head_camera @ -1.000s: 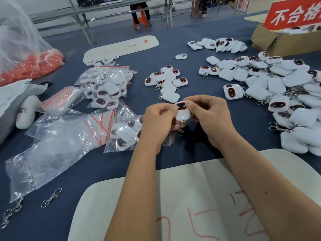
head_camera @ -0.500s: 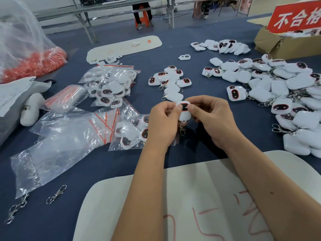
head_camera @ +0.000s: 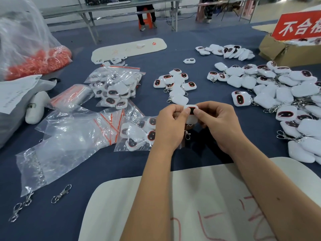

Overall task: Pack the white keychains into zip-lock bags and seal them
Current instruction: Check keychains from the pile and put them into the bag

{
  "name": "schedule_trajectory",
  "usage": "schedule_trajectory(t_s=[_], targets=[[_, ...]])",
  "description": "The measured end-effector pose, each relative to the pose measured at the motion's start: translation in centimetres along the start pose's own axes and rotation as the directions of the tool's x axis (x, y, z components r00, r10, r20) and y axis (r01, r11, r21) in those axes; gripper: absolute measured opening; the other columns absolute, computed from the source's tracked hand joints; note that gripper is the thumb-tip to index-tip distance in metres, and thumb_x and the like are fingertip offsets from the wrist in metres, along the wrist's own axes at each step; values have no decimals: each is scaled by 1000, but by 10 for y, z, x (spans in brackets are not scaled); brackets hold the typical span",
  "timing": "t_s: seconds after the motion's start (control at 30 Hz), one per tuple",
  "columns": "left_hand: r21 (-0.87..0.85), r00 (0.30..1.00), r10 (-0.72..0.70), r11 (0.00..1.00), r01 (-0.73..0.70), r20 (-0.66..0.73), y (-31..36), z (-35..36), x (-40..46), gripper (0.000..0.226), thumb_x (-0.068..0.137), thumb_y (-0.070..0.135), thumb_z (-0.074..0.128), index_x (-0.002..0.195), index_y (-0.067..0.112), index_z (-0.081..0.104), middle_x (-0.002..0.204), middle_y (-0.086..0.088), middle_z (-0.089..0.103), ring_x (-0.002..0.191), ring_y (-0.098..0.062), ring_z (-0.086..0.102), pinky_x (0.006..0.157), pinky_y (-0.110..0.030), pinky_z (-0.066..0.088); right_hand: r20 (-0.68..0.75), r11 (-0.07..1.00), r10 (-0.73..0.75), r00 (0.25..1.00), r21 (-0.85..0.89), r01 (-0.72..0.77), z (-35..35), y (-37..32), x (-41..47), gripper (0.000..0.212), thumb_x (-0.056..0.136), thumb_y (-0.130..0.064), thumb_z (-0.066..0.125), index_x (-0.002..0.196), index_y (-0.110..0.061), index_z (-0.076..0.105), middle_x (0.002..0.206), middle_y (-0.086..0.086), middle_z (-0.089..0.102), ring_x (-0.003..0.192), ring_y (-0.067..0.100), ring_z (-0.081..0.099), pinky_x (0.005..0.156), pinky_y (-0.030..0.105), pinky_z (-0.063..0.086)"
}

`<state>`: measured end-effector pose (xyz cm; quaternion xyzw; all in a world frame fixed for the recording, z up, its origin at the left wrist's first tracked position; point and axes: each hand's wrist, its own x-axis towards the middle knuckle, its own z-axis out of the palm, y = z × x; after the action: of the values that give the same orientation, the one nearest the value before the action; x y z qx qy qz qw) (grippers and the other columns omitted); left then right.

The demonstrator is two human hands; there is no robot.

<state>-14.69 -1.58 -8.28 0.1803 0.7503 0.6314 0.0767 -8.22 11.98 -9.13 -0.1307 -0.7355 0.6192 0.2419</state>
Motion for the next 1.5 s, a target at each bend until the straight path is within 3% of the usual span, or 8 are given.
schedule_trajectory(t_s=[0.37,0.63,0.8,0.93,1.1,1.3,1.4,1.5], targets=[[-15,1000,15,1000,-14,9,3,-1,-3,11,99,19,69,102,11,77,91,-12,76,91,-32,72,85,-54,58,10,998,-27,1000,-56,27,-2,0,1,13,99,-10,69,96,-20,77,71,-15,73,60,-4,62,60,10,47],[-80,999,3,997,-7,-44,2,1,-1,11,97,15,71,101,6,76,89,-13,76,85,-31,71,85,-52,60,127,999,-18,992,-38,23,1,-1,1,19,91,-6,79,104,-19,75,89,-1,81,79,9,75,70,18,55],[-64,999,22,998,-24,-35,4,-2,-2,11,98,15,70,101,8,77,88,-9,76,78,-14,68,82,-45,61,125,1000,-3,992,16,1,-2,0,1,18,91,-7,79,103,-20,77,90,0,81,79,11,74,72,20,57],[213,968,220,958,-191,-122,15,-16,6,11,97,20,68,87,22,73,83,10,74,80,-8,68,78,-23,54,62,1000,19,998,2,-19,-1,3,3,15,90,-7,80,96,-20,77,79,-8,77,64,-1,62,63,13,49],[380,970,189,917,-119,-152,12,-30,8,13,91,26,72,79,22,67,73,9,66,75,-11,62,73,-33,51,13,998,18,1000,65,-19,-1,2,1,11,92,-10,78,98,-19,78,80,-6,76,64,3,60,63,17,49],[817,989,132,576,-28,-60,14,-12,1,49,71,71,75,84,27,58,92,5,46,99,-21,32,84,-32,35,-88,980,18,996,198,0,0,0,2,5,99,-12,71,103,-14,72,82,3,77,69,14,68,63,22,54],[861,992,92,508,23,-81,14,-14,0,42,76,66,70,91,26,67,104,-3,51,110,-28,39,98,-38,39,-63,973,41,997,231,-26,3,-1,3,6,106,-17,61,106,-11,61,84,10,78,68,22,74,57,24,55],[861,992,102,508,6,-68,17,-23,3,23,89,46,59,76,29,66,99,-2,63,110,-28,47,100,-35,27,-22,972,39,999,234,-33,4,-2,2,9,109,-19,57,108,-10,55,86,12,79,69,27,76,57,26,56]])
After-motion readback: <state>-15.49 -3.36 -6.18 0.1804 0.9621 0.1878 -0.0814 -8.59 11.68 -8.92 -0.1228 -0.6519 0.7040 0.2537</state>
